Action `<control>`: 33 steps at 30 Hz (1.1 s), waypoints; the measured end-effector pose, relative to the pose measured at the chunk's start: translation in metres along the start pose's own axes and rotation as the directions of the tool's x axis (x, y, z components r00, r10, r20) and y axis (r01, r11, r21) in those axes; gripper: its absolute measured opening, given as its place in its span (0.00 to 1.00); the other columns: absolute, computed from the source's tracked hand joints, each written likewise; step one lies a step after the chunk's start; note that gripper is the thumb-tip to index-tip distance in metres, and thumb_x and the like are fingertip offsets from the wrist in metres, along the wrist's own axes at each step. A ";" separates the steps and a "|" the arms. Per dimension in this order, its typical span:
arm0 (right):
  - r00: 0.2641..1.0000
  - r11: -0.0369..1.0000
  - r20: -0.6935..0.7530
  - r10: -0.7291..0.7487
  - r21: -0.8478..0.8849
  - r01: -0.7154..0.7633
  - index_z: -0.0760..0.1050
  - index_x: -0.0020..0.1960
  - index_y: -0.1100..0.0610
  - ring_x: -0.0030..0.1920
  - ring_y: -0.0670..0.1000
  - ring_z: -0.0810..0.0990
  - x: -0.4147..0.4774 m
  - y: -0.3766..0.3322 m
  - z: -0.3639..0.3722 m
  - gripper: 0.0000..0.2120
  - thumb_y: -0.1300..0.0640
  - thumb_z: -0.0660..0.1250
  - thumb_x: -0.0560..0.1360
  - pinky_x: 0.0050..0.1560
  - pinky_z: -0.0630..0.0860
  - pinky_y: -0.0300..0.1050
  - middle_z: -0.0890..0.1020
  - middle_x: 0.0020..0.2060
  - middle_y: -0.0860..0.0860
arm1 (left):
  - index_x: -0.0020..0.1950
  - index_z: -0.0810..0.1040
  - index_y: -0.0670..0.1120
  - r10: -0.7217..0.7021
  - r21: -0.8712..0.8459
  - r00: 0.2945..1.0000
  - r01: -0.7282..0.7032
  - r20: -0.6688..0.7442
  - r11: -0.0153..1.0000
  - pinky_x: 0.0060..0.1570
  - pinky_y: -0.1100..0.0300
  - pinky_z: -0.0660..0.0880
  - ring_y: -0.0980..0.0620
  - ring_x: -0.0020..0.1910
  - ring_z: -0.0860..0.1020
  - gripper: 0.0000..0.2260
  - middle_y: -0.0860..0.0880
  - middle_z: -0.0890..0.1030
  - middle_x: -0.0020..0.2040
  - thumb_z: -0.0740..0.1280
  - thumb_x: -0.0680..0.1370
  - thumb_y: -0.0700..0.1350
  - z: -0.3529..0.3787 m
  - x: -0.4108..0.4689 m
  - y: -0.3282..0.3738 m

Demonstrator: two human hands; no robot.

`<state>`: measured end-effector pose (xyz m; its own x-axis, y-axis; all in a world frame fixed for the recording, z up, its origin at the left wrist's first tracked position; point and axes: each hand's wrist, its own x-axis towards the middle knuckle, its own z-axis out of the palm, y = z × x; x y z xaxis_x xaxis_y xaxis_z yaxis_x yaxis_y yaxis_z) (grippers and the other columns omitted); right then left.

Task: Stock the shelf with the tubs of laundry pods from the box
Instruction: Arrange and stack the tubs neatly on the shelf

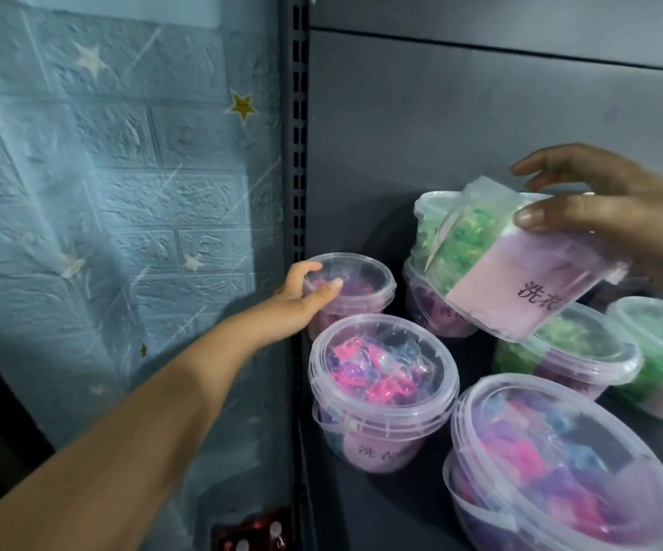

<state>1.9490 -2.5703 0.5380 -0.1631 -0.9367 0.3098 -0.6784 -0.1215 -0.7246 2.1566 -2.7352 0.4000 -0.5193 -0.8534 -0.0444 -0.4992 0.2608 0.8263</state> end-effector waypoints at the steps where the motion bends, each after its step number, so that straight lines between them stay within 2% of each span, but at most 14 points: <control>1: 1.000 1.000 -0.004 -0.008 0.003 0.008 0.75 0.40 0.35 0.41 0.41 0.78 -0.001 0.001 -0.001 0.35 0.28 0.71 0.34 0.36 0.75 0.35 0.76 0.42 0.35 | 0.70 0.54 0.56 -0.011 0.022 1.000 0.011 -0.001 1.000 0.65 0.51 0.67 0.46 0.65 0.69 0.26 0.46 0.64 0.69 0.54 0.75 0.63 0.003 0.001 0.003; 4: 1.000 0.999 -0.007 0.023 0.038 -0.023 0.75 0.39 0.37 0.43 0.47 0.76 -0.006 0.006 -0.007 0.18 0.42 0.74 0.51 0.26 0.73 0.32 0.75 0.42 0.38 | 0.71 0.53 0.57 -0.030 0.105 0.999 0.028 0.019 0.994 0.62 0.57 0.63 0.46 0.66 0.68 0.30 0.45 0.65 0.69 0.54 0.73 0.67 0.006 0.001 0.009; 5: 0.999 0.999 -0.011 0.033 0.026 -0.033 0.75 0.38 0.35 0.46 0.48 0.76 -0.008 0.009 -0.010 0.19 0.43 0.76 0.49 0.29 0.74 0.34 0.74 0.43 0.38 | 0.71 0.53 0.59 -0.036 0.146 0.999 0.031 0.026 0.989 0.65 0.55 0.62 0.46 0.67 0.67 0.35 0.44 0.65 0.70 0.54 0.69 0.72 0.004 0.000 0.011; 8: 0.997 0.997 -0.061 0.052 -0.049 -0.055 0.74 0.39 0.31 0.50 0.48 0.76 -0.012 0.018 -0.019 0.32 0.29 0.72 0.35 0.44 0.74 0.42 0.74 0.47 0.37 | 0.71 0.52 0.64 -0.002 0.220 0.999 0.010 -0.036 0.975 0.72 0.47 0.54 0.47 0.74 0.57 0.49 0.45 0.56 0.76 0.50 0.54 0.82 -0.011 -0.003 0.014; 10: 0.992 0.992 -0.110 0.068 -0.094 -0.079 0.74 0.40 0.31 0.52 0.51 0.76 -0.014 0.028 -0.029 0.37 0.25 0.69 0.31 0.49 0.74 0.49 0.74 0.49 0.39 | 0.73 0.54 0.62 0.097 0.231 0.991 -0.073 -0.095 0.970 0.74 0.52 0.48 0.52 0.76 0.50 0.44 0.47 0.51 0.77 0.52 0.60 0.80 -0.019 -0.014 0.026; 13: 0.991 0.970 -0.091 0.102 -0.212 -0.120 0.75 0.42 0.34 0.54 0.51 0.74 -0.016 0.038 -0.038 0.40 0.22 0.66 0.31 0.52 0.71 0.48 0.75 0.54 0.41 | 0.73 0.54 0.60 0.113 0.356 0.989 -0.138 0.091 0.924 0.72 0.57 0.42 0.57 0.75 0.43 0.40 0.55 0.48 0.77 0.51 0.62 0.70 -0.015 -0.035 0.049; 15: 0.986 0.955 -0.090 0.137 -0.251 -0.156 0.76 0.45 0.39 0.57 0.49 0.72 -0.015 0.045 -0.035 0.31 0.29 0.73 0.45 0.54 0.67 0.45 0.75 0.57 0.43 | 0.74 0.48 0.61 0.012 0.512 0.974 -0.130 0.228 0.849 0.72 0.54 0.38 0.57 0.74 0.37 0.41 0.57 0.42 0.76 0.50 0.62 0.71 -0.003 -0.040 0.057; 17: 0.980 0.936 -0.136 0.145 -0.301 -0.181 0.76 0.50 0.42 0.62 0.50 0.71 -0.010 0.058 -0.035 0.20 0.40 0.74 0.60 0.58 0.66 0.45 0.74 0.62 0.47 | 0.74 0.43 0.61 -0.080 0.597 0.962 -0.096 0.261 0.796 0.72 0.52 0.38 0.54 0.74 0.35 0.39 0.55 0.38 0.76 0.50 0.66 0.71 0.007 -0.037 0.060; 19: 0.983 0.900 -0.130 0.129 -0.400 -0.171 0.75 0.53 0.42 0.63 0.51 0.70 -0.008 0.064 -0.035 0.18 0.41 0.71 0.64 0.59 0.65 0.45 0.73 0.64 0.47 | 0.74 0.44 0.62 -0.107 0.592 0.964 -0.060 0.242 0.804 0.72 0.52 0.38 0.52 0.75 0.36 0.38 0.54 0.39 0.76 0.52 0.66 0.71 0.008 -0.032 0.060; 23: 0.992 0.819 -0.091 0.089 -0.560 -0.125 0.74 0.62 0.47 0.66 0.52 0.69 -0.013 0.063 -0.032 0.26 0.36 0.65 0.68 0.63 0.63 0.45 0.71 0.67 0.46 | 0.73 0.52 0.63 -0.047 0.632 0.987 -0.060 0.151 0.773 0.72 0.50 0.45 0.48 0.76 0.44 0.33 0.54 0.48 0.77 0.54 0.69 0.70 0.011 -0.026 0.062; 25: 0.987 0.761 -0.124 -0.101 -0.649 -0.004 0.76 0.61 0.52 0.67 0.53 0.69 -0.025 0.061 -0.025 0.34 0.30 0.59 0.65 0.69 0.61 0.53 0.73 0.66 0.50 | 0.72 0.57 0.62 0.042 0.647 0.994 -0.096 0.098 0.757 0.72 0.52 0.50 0.47 0.75 0.51 0.30 0.51 0.54 0.76 0.55 0.72 0.68 0.013 -0.025 0.063; 27: 0.924 0.724 -0.133 -0.359 -0.664 0.185 0.79 0.57 0.55 0.65 0.54 0.72 -0.044 0.062 -0.018 0.33 0.32 0.57 0.66 0.67 0.64 0.57 0.76 0.62 0.54 | 0.71 0.64 0.57 0.175 0.564 0.984 -0.165 0.036 0.809 0.69 0.58 0.57 0.49 0.72 0.60 0.25 0.48 0.62 0.73 0.58 0.75 0.62 0.012 -0.029 0.064; 30: 0.890 0.816 -0.058 -0.452 -0.429 0.387 0.76 0.56 0.45 0.61 0.42 0.72 -0.085 0.063 0.004 0.25 0.30 0.56 0.70 0.62 0.69 0.34 0.75 0.58 0.44 | 0.69 0.68 0.54 0.241 0.301 0.970 -0.223 -0.024 0.927 0.60 0.64 0.61 0.55 0.66 0.66 0.22 0.50 0.67 0.70 0.60 0.76 0.58 0.004 -0.041 0.062; 33: 0.957 0.940 0.051 -0.287 -0.176 0.291 0.70 0.57 0.31 0.63 0.30 0.65 -0.116 0.071 0.032 0.23 0.25 0.57 0.65 0.60 0.59 0.20 0.70 0.59 0.33 | 0.71 0.63 0.58 0.153 0.265 0.981 -0.180 0.121 0.947 0.68 0.59 0.54 0.57 0.72 0.56 0.24 0.54 0.58 0.75 0.58 0.75 0.59 0.006 -0.054 0.053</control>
<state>1.9429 -2.4811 0.4309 0.0751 -0.8781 0.4725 -0.8116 -0.3291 -0.4827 2.1543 -2.6729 0.4426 -0.6699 -0.7424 0.0146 -0.5632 0.5208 0.6416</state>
